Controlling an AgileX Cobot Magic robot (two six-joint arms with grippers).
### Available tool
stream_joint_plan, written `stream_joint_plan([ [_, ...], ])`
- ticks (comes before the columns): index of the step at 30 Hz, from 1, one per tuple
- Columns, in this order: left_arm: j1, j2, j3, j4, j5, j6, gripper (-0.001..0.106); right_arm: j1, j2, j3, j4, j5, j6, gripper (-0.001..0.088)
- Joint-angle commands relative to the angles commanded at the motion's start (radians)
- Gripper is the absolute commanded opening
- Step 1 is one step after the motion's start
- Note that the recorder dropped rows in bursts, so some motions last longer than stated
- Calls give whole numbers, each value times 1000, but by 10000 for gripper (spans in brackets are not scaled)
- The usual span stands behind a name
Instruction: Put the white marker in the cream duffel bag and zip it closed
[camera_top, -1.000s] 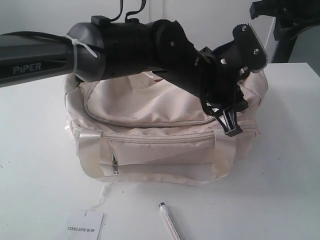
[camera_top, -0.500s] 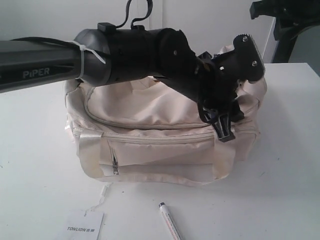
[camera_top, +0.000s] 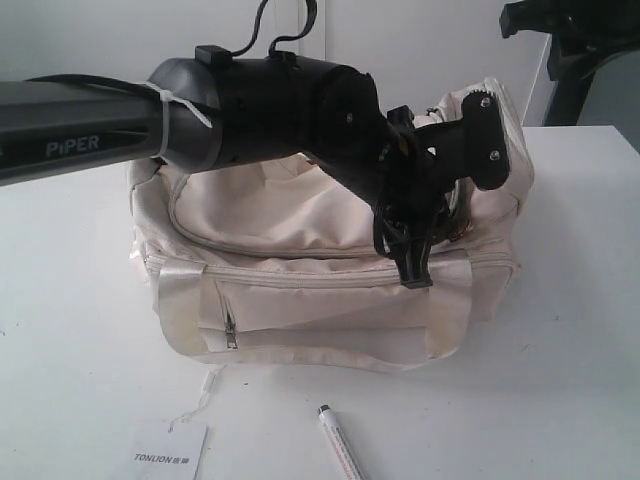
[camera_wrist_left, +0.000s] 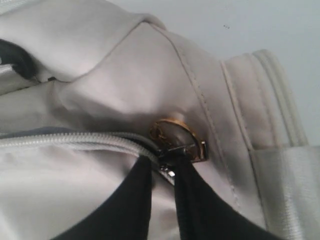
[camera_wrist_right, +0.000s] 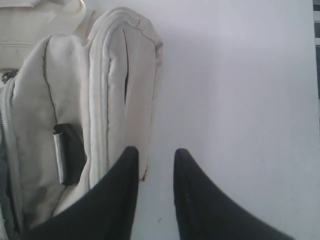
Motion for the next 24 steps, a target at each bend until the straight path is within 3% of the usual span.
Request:
stream_joint_plan([
  [6,-2,-54,0,-27,4,-17,235,0,5,0,0,-5,0,243],
  [11,-2,-103,0,-46,-11,-141,244,0,17,0,5,-8,0,243],
  [19,-3,-53,0,-140,-29,-160,469,0,36,0,21,-8,0,243],
  [24,-8,-20,0,-161,-27,-160,498,0,36,0,23,-6,0,243],
])
